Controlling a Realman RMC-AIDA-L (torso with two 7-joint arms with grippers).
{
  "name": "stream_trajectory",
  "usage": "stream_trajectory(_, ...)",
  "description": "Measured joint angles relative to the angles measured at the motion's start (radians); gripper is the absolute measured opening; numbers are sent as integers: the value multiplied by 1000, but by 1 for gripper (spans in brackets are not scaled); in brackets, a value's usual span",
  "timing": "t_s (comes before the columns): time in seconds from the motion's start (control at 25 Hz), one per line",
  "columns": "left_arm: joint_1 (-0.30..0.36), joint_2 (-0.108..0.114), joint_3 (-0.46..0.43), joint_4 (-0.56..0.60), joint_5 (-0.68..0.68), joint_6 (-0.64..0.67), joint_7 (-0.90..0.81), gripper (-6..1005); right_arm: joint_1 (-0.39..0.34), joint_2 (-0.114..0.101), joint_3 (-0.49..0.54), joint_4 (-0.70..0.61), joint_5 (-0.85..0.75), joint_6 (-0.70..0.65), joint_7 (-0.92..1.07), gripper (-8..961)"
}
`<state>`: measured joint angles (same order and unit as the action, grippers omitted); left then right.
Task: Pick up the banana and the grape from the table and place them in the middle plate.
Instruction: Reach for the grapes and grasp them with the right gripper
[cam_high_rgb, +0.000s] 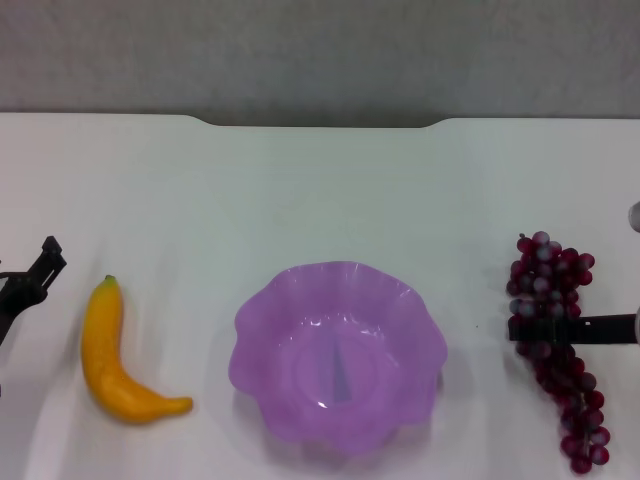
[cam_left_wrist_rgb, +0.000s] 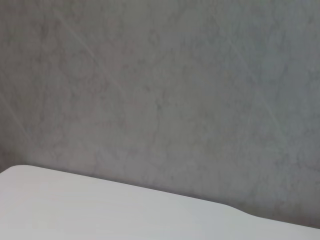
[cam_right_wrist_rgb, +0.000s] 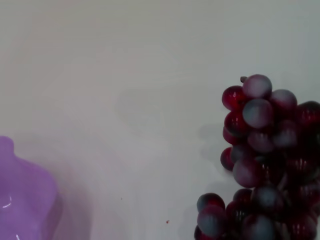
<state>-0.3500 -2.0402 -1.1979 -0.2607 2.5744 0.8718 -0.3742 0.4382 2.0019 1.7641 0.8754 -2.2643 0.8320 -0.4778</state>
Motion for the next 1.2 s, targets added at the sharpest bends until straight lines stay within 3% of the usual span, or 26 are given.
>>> stream_trajectory(0.56, -6, 0, -1, -3, 1, -7, 0, 890, 13, 0, -48, -72, 3, -115, -16, 892)
stream_trajectory(1.2, -1, 0, 0, 0, 3, -7, 0, 891, 8, 0, -120, -73, 3, -229, -73, 757)
